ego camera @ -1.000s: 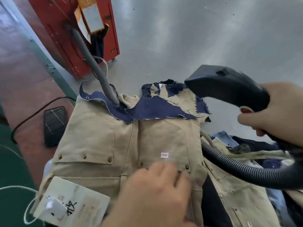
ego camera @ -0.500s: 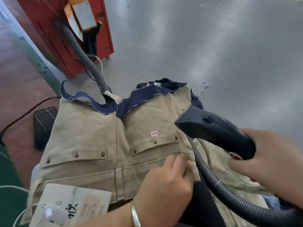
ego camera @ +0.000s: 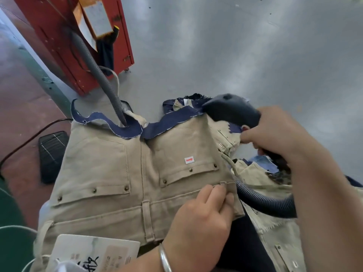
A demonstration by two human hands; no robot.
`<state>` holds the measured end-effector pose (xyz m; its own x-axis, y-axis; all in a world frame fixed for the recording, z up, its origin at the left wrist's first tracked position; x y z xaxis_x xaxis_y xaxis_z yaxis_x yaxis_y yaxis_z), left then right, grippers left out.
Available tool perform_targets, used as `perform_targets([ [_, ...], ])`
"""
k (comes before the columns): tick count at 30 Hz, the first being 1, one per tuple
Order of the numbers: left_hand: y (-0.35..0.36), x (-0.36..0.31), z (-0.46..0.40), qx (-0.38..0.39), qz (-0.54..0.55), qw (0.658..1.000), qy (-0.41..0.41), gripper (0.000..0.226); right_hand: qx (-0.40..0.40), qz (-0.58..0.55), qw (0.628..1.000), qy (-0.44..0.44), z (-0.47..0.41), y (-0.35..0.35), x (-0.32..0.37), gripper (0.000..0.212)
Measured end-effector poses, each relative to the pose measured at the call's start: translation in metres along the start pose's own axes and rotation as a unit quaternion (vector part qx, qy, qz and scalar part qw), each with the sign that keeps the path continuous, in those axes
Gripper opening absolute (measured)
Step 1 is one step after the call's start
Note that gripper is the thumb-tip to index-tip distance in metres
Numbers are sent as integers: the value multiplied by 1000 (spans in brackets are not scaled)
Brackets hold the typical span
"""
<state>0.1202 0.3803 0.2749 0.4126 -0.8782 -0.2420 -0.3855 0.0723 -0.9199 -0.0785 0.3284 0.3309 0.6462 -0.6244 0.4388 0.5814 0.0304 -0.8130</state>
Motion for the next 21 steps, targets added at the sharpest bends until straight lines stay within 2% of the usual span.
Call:
perform_targets([
  [3, 1, -1, 2, 0, 2, 1000, 0, 26, -43, -64, 997, 30, -1, -23, -26, 13],
  [9, 0, -3, 4, 16, 15, 1000, 10, 27, -79, -78, 989, 99, -7, -35, -65, 12],
  [13, 2, -2, 8, 20, 50, 998, 12, 28, -106, -163, 971, 138, -21, -51, -75, 18],
  [17, 4, 0, 5, 16, 52, 999, -5, 31, -67, -162, 979, 101, -3, -52, -69, 17],
  [21, 5, 8, -13, 5, 40, 999, -36, 36, -38, -37, 998, 24, 34, -37, -56, 14],
])
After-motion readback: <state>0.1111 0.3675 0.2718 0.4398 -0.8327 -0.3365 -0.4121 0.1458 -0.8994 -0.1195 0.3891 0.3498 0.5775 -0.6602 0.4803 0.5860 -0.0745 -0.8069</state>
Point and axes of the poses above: each hand's wrist, its own z-axis away from the middle knuckle, its own y-axis out of the palm, x = y × z, the point moved 3 cm from there along -z, towards the middle knuckle, and after that the axes turned 6 degrees about x, right-handed, at the moved point
